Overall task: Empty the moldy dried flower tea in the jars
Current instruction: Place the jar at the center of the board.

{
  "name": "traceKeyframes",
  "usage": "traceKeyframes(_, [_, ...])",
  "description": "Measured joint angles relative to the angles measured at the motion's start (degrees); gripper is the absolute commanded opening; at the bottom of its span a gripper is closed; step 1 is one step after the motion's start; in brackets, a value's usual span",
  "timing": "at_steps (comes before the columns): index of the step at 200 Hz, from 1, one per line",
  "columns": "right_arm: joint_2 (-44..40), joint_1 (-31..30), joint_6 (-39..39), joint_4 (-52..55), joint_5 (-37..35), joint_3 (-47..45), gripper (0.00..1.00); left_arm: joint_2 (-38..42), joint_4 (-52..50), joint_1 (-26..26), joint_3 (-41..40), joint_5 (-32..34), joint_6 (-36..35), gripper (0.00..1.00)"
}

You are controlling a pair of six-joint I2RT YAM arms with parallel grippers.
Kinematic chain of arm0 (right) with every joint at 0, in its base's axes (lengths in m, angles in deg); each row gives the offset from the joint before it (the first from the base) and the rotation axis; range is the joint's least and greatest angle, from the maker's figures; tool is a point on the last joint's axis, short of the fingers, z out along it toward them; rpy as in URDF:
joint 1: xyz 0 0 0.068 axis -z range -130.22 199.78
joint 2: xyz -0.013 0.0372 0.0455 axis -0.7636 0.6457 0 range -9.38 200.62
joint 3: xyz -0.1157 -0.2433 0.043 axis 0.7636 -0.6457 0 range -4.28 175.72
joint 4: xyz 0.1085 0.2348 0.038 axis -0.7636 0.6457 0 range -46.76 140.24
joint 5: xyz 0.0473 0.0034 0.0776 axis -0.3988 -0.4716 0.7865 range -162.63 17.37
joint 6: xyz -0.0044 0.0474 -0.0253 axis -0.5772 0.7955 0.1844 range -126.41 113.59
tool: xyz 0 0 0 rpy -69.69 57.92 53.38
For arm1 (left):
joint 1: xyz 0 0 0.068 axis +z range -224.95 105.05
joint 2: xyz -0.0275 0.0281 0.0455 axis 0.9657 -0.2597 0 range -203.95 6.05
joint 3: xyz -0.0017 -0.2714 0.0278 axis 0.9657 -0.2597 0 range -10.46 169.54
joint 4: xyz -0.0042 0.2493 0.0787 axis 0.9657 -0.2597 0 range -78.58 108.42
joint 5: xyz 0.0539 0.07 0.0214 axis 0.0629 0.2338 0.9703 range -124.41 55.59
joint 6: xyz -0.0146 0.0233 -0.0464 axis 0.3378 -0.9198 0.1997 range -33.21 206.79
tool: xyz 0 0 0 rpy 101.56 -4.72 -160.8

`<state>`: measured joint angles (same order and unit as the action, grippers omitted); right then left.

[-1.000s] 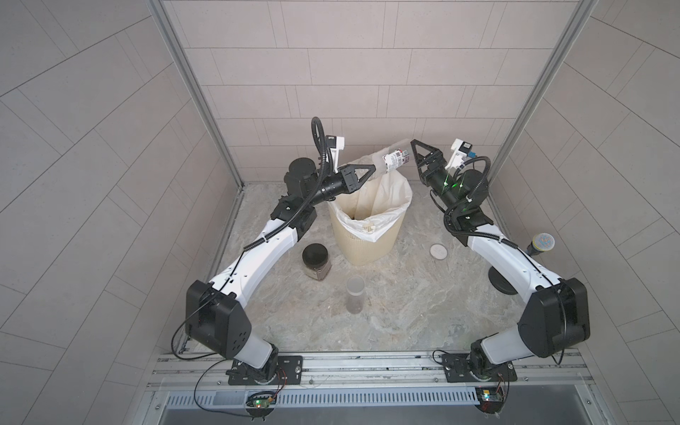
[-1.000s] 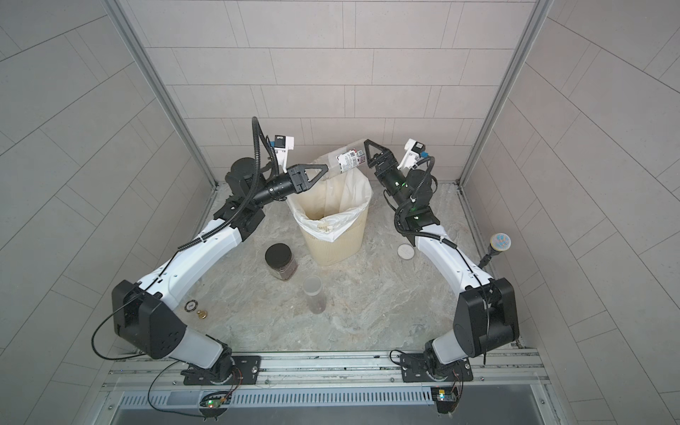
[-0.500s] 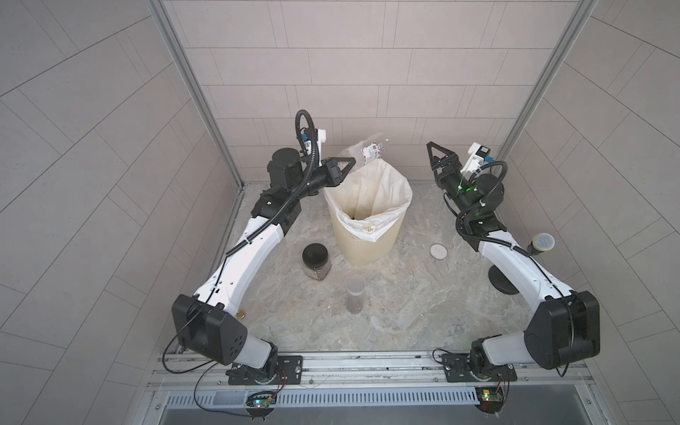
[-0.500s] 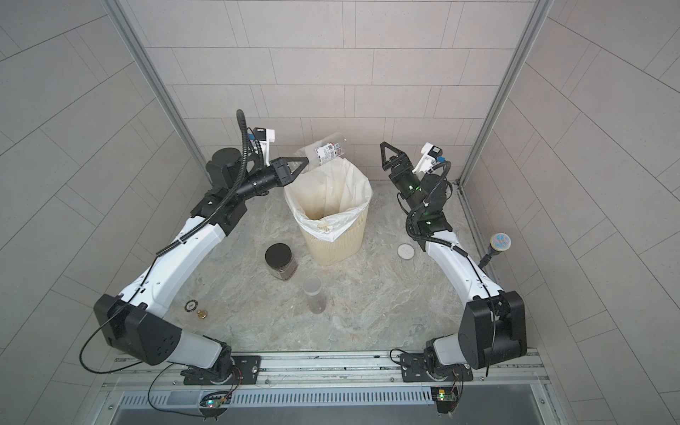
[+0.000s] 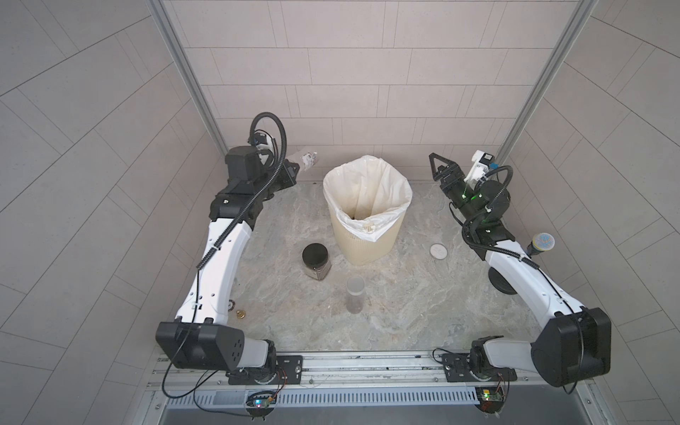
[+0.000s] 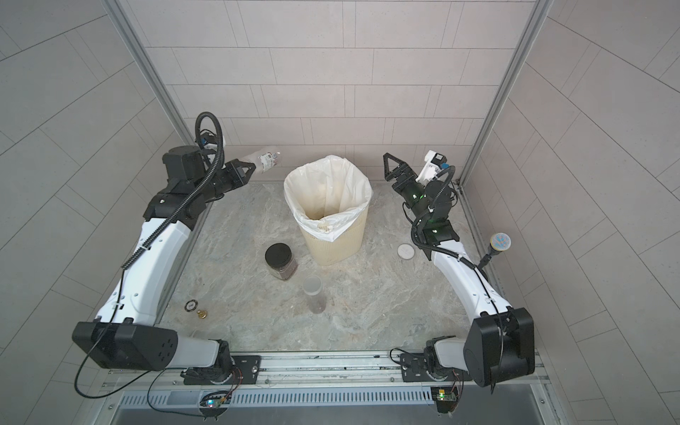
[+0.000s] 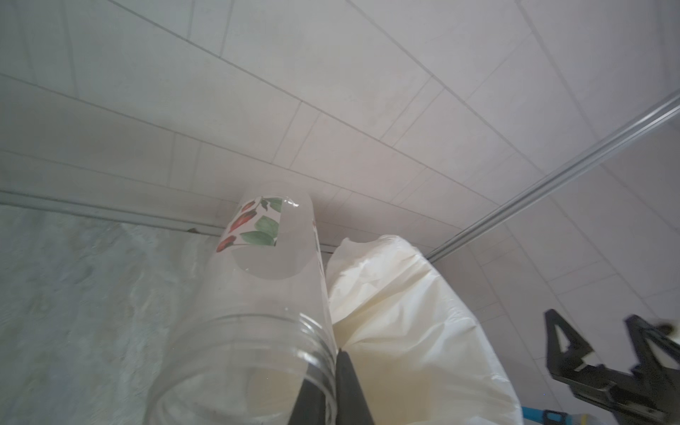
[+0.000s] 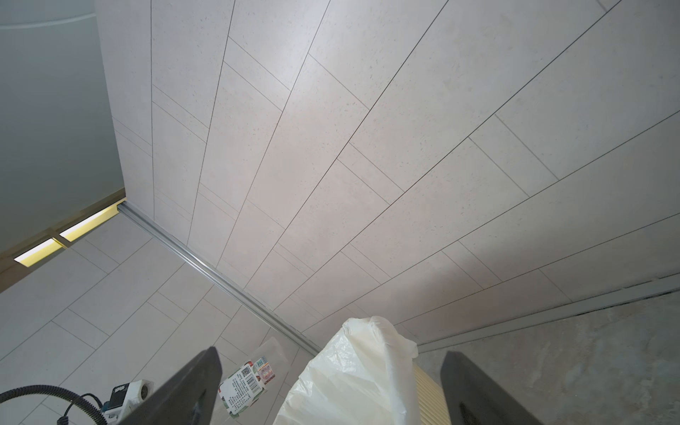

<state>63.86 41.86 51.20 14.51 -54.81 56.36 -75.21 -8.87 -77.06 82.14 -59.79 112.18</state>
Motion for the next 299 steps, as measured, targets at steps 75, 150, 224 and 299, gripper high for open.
traceKeyframes(75, [-6.8, 0.0, -10.3, 7.6, -4.4, -5.6, 0.97, -14.0, -23.8, 1.3, 10.3, 2.9, -8.3, 0.0])
traceKeyframes(150, [-9.1, 0.0, -12.7, 10.6, -5.0, -11.1, 0.97, -22.2, -31.3, -3.2, 13.2, 5.6, -9.5, 0.0])
traceKeyframes(224, [-10.3, 0.0, -13.1, 10.8, -5.2, -12.4, 0.97, -30.7, -36.4, -7.7, 20.0, 10.6, -8.5, 0.0])
traceKeyframes(299, [-9.9, 0.0, -13.0, 9.7, -5.2, -13.9, 0.97, -38.1, -43.8, -7.9, 28.0, 14.7, -10.7, 0.0])
